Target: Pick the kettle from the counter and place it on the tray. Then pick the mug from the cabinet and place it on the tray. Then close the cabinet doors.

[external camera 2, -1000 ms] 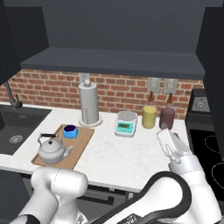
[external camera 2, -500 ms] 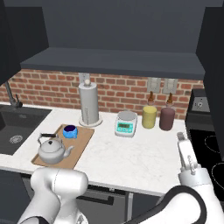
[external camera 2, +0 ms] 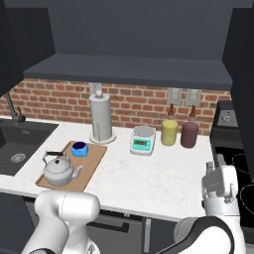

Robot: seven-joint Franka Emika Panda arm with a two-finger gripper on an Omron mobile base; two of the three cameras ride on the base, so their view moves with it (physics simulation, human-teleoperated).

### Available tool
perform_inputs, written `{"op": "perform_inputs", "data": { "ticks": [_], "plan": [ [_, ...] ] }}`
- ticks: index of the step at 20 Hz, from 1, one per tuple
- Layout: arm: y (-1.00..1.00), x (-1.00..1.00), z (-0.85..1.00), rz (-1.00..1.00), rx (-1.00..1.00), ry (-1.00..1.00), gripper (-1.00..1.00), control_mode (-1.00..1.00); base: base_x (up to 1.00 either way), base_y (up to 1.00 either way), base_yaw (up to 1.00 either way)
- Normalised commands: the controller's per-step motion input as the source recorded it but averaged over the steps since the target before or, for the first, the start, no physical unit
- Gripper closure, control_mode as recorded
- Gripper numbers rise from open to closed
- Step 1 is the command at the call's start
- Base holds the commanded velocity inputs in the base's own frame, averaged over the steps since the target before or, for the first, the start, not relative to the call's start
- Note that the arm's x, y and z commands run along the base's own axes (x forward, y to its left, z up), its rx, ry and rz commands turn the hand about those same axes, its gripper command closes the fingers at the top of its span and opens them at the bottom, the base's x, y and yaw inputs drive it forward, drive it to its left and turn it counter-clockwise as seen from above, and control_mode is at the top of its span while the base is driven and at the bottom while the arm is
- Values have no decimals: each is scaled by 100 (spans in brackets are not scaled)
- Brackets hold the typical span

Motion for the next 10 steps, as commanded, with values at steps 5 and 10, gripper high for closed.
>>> {"op": "perform_inputs", "data": {
  "ticks": [5, 10],
  "plan": [
    [-1, 9, -5, 0, 26, 0, -100, -100, 0, 0, 0],
    [-18, 2, 1, 0, 19, 0, -100, -100, 0, 0, 0]
  ]
}}
